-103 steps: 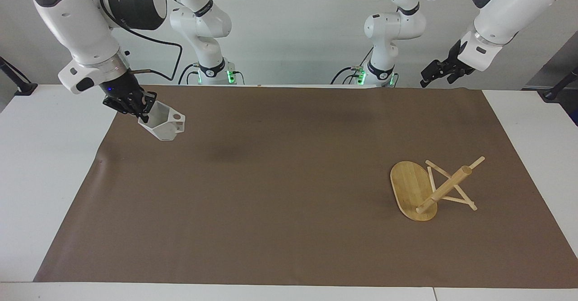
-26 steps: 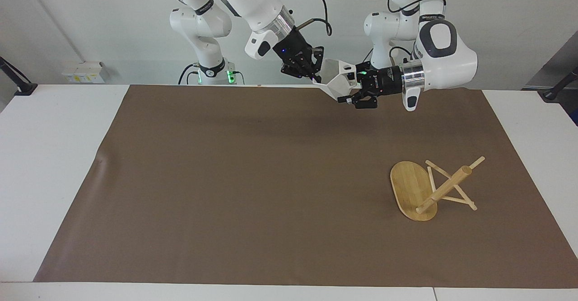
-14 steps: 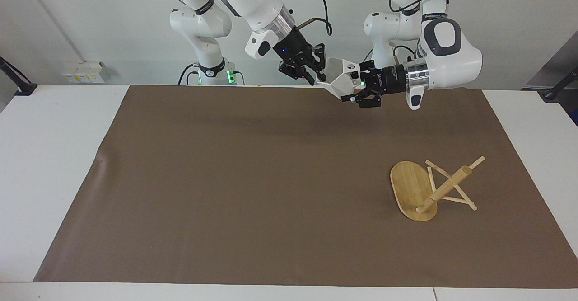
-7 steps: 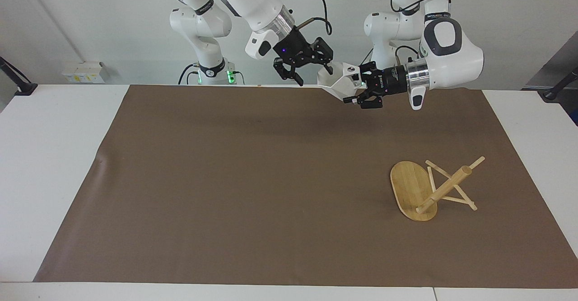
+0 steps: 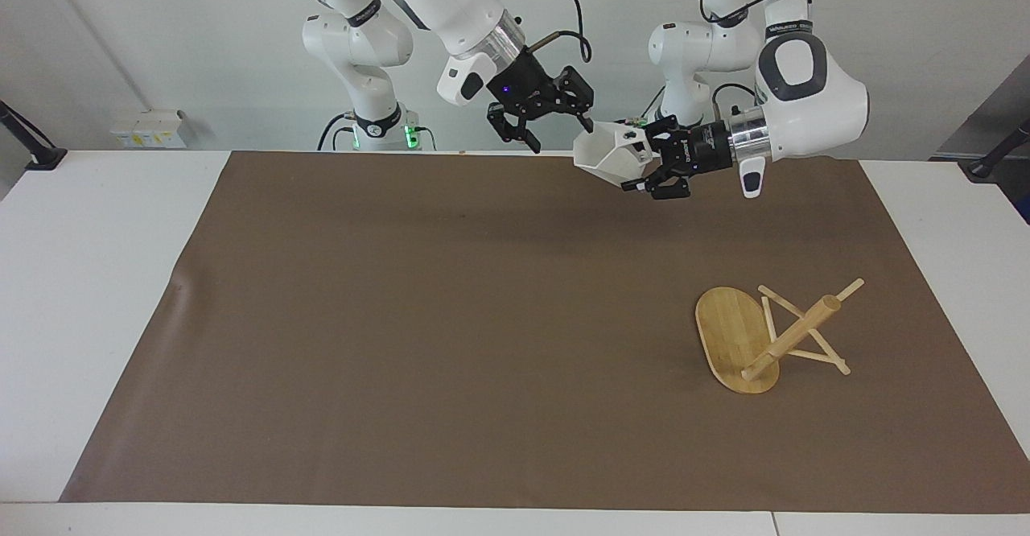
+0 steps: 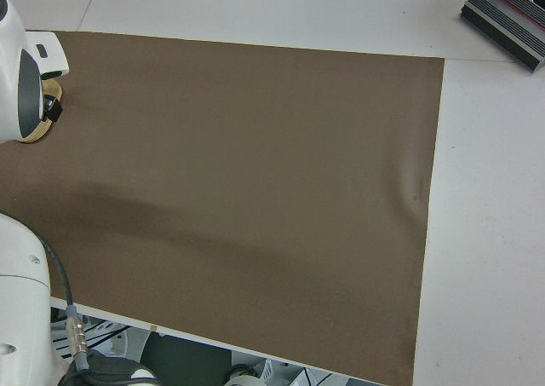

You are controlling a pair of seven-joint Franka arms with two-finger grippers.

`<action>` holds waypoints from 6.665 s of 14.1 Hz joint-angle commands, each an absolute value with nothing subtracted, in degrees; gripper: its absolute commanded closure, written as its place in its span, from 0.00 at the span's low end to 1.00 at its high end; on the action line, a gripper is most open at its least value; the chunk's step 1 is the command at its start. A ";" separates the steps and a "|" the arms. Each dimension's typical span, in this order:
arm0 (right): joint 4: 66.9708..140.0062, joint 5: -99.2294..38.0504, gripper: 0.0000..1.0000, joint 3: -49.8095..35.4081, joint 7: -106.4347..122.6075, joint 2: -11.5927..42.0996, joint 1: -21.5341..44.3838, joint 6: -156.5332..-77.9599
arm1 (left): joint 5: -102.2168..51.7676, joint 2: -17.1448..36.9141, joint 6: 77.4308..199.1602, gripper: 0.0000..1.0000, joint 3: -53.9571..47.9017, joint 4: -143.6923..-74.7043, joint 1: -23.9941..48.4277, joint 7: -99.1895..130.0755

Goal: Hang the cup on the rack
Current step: 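Pull the cup away with the left gripper while the right gripper releases, then move the cup onto a rack peg while the right gripper withdraws, then lower the cup onto the rack peg with the left gripper, then open the left gripper and pull it back from the cup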

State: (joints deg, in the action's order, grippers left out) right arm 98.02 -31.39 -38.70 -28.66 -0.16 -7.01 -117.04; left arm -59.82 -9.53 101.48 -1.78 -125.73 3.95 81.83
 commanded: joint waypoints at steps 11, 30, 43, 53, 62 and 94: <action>98.88 -19.88 0.00 -37.27 -5.38 -0.44 -8.26 -115.49 | -54.58 -10.46 126.37 1.00 -2.29 -130.69 3.78 95.79; 96.24 -6.68 0.00 -20.75 34.09 -1.76 -8.26 -101.60 | -55.19 -4.49 152.74 1.00 -2.55 -128.94 8.00 108.98; 96.24 -1.42 0.00 -8.53 48.69 -2.90 -8.26 -99.93 | -55.90 -1.32 158.55 1.00 -2.55 -126.83 8.09 113.81; 96.85 4.04 0.00 -6.77 43.44 -3.51 -8.26 -98.00 | -57.57 -0.35 161.71 1.00 -2.64 -126.91 8.70 116.72; 97.21 3.60 0.00 -6.24 19.16 -3.87 -8.17 -97.64 | -60.91 -0.26 162.77 1.00 -2.55 -126.91 8.00 117.59; 96.68 -0.88 0.00 -1.41 -3.69 -3.87 -8.26 -97.39 | -40.28 -6.50 149.78 0.00 -1.85 -125.86 -1.40 111.36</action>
